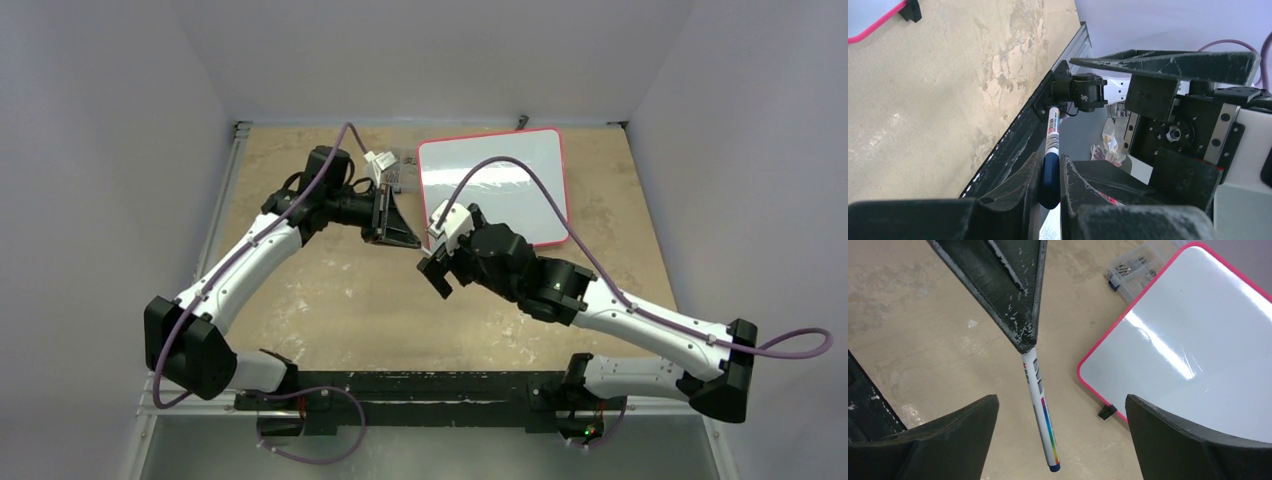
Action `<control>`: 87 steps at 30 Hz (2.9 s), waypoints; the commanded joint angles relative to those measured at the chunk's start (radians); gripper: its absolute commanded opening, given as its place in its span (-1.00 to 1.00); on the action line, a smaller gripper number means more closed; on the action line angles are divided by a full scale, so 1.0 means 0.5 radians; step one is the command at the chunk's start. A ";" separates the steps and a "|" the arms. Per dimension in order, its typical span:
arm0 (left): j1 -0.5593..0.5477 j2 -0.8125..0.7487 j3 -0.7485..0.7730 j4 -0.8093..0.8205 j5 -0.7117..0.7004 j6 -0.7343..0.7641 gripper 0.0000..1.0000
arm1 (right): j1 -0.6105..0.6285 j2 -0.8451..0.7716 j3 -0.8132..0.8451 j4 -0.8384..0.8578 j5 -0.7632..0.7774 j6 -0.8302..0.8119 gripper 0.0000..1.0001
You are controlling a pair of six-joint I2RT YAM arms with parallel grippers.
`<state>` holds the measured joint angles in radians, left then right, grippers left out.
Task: Write a sentence on the whiteboard
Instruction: Open the whiteboard marker.
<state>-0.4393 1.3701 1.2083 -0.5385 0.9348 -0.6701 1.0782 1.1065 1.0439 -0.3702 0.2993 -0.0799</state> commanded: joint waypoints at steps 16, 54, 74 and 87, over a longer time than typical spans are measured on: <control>0.042 -0.492 0.008 0.939 -0.215 -0.172 -1.00 | -0.652 -0.554 -0.241 0.720 -0.496 1.139 0.98; 0.240 -0.585 -0.569 2.156 -0.089 -0.876 -1.00 | -0.896 -0.116 -0.531 2.036 -1.515 2.056 0.98; 0.210 -0.592 -0.588 1.993 -0.099 -0.792 -1.00 | -0.839 0.244 -0.410 2.440 -1.543 2.249 0.11; 0.210 -0.592 -0.620 2.010 -0.130 -0.807 -1.00 | -0.801 0.275 -0.400 2.742 -1.564 2.335 -0.18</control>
<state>-0.3279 1.0935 0.9028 0.4374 0.8574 -1.0847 0.6697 1.2705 0.8059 0.8864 -0.4679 1.0672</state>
